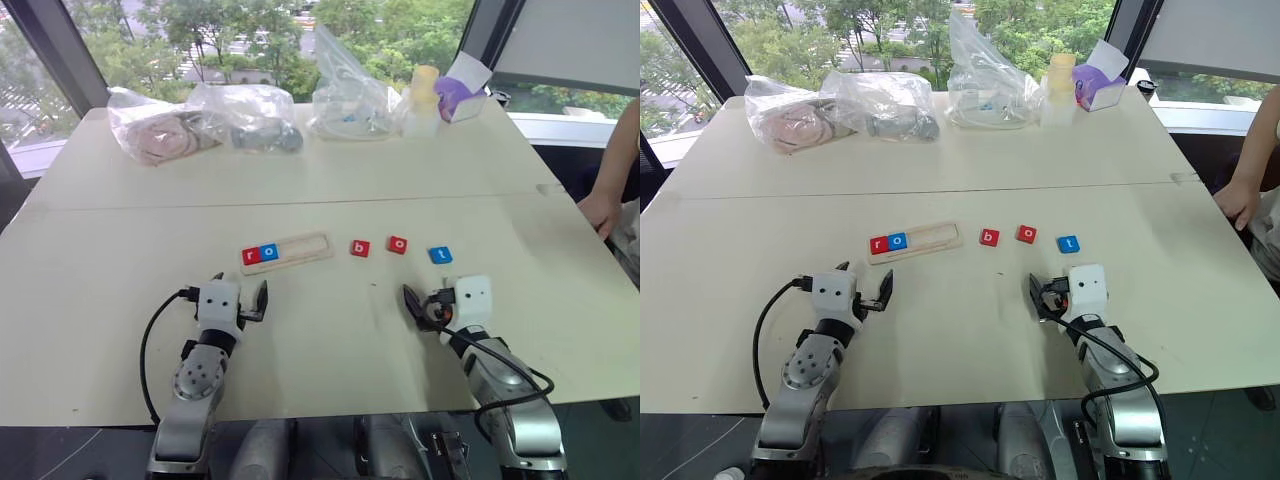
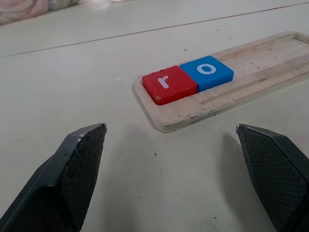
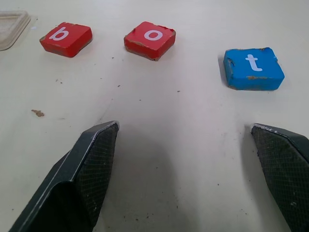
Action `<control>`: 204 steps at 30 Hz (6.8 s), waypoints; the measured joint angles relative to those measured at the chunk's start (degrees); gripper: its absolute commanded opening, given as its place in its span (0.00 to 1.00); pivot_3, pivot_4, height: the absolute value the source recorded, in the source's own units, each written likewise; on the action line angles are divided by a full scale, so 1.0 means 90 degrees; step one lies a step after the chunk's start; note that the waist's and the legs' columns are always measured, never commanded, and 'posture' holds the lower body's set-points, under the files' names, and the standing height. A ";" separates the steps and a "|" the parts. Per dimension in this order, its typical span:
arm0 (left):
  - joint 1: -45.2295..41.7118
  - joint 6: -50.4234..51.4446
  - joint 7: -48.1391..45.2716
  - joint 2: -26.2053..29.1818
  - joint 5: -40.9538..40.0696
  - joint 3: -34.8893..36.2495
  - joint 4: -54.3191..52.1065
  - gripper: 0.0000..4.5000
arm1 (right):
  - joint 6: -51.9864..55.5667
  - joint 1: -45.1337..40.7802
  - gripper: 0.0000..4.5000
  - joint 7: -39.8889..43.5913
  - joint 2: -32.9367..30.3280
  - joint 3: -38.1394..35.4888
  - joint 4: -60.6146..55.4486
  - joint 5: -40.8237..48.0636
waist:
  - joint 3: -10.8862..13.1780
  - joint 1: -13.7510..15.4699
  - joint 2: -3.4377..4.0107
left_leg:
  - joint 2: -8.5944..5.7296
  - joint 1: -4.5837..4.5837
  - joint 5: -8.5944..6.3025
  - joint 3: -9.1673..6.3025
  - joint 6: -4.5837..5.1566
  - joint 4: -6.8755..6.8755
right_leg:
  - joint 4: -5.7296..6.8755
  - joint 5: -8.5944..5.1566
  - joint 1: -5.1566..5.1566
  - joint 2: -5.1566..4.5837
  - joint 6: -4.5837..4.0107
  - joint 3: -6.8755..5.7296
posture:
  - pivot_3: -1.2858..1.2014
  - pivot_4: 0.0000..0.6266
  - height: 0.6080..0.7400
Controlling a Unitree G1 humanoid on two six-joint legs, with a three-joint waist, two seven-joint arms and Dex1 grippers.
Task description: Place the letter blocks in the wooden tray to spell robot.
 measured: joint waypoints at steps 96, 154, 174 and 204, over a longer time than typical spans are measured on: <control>-0.3988 -0.0851 -0.7784 0.2371 -0.0243 -0.1318 0.3368 0.69 | 0.2672 -0.1693 1.00 0.1790 -0.2743 -0.0080 -0.2169 0.2965 | 0.0045 0.0007 -0.0029 | -0.0009 -0.0009 -0.0002 -0.0002 0.0015 0.0116 | 0.0105 0.0028 0.0006 0.0000 0.0029 0.0001 | 0.52 0.24 1.00; -0.3683 0.3547 -0.4612 0.2553 -0.4232 0.0554 -0.0759 0.99 | 0.4165 -0.4234 1.00 -0.0819 0.0792 0.1344 0.1564 0.0265 | 0.0041 -0.0192 -0.0008 | -0.0004 0.0002 0.0001 0.0001 0.0008 0.0098 | 0.0126 0.0032 -0.0015 0.0019 0.0021 0.0014 | 0.52 0.24 1.00; -0.2477 0.3842 -0.3800 0.3614 -0.4396 0.0904 -0.2301 0.99 | 0.3779 -0.5193 1.00 -0.2216 0.2350 0.0426 0.3180 -0.0151 | 0.0040 -0.0299 -0.0007 | -0.0001 0.0028 0.0003 0.0001 0.0005 0.0092 | 0.0126 0.0020 0.0006 0.0026 -0.0004 0.0020 | 0.52 0.24 1.00; -0.2374 0.3968 -0.3447 0.3863 -0.4819 0.0914 -0.2669 1.00 | 0.4275 -0.4970 0.25 -0.2314 0.2469 0.0747 0.2710 -0.0492 | 0.0037 -0.0378 -0.0009 | 0.0001 0.0082 0.0006 0.0009 0.0000 0.0014 | 0.0117 0.0015 0.0017 0.0028 -0.0010 0.0032 | 0.52 0.24 1.00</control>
